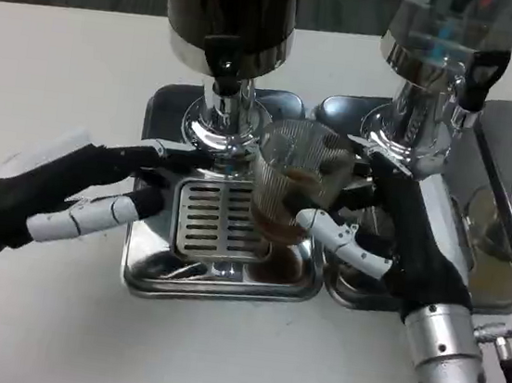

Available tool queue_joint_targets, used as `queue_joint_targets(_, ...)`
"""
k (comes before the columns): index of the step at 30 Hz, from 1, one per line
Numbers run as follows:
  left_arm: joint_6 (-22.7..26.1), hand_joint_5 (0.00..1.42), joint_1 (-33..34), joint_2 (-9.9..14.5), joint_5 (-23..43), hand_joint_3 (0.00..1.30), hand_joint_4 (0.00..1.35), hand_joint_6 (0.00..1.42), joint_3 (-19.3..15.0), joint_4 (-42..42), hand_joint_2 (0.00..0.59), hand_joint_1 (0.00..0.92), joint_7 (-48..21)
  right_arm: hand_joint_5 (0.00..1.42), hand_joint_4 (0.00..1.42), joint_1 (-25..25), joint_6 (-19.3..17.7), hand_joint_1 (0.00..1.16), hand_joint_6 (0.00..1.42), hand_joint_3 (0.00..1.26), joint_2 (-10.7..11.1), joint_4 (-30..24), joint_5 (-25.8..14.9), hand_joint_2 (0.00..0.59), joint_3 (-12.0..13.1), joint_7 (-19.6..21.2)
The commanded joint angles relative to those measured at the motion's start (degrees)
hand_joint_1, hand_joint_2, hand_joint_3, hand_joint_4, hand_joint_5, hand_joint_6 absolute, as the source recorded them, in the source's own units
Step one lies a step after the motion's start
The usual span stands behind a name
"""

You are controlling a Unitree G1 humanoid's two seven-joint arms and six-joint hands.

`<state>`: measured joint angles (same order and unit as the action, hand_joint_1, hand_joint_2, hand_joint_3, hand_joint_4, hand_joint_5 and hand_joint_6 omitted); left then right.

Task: Grasp the cup under the faucet to collect the drink, then remove the cup.

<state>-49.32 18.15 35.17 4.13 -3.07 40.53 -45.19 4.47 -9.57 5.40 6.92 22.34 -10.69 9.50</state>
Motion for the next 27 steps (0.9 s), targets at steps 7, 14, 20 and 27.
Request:
queue_joint_targets(7,-3.57,0.13,-4.63,3.4,-0.32,0.21,0.11,0.24,-0.43,-6.66,0.168,0.0,1.05,0.62,0.59,-4.04,0.75,0.61,0.5,0.46,0.94,-7.66,-0.75,0.276,1.44,-1.21)
queue_joint_targets(14,-4.23,0.11,-6.73,5.13,0.64,0.19,0.09,0.24,-1.18,-9.52,0.162,0.0,1.46,0.63,0.59,-6.26,1.58,0.61,0.51,0.47,1.55,-10.86,-0.86,0.275,1.85,-2.14)
queue_joint_targets(20,-4.1,0.11,-8.27,5.86,1.29,0.19,0.09,0.24,-1.62,-10.6,0.162,0.0,1.7,0.63,0.59,-7.92,2.13,0.61,0.51,0.47,1.91,-13.07,-0.85,0.275,2.15,-2.72)
queue_joint_targets(27,-3.82,0.11,-9.85,6.46,2.53,0.19,0.09,0.24,-2.04,-12.55,0.161,0.0,1.48,0.63,0.59,-9.29,2.32,0.61,0.51,0.47,1.78,-14.58,-0.68,0.275,2.23,-2.72)
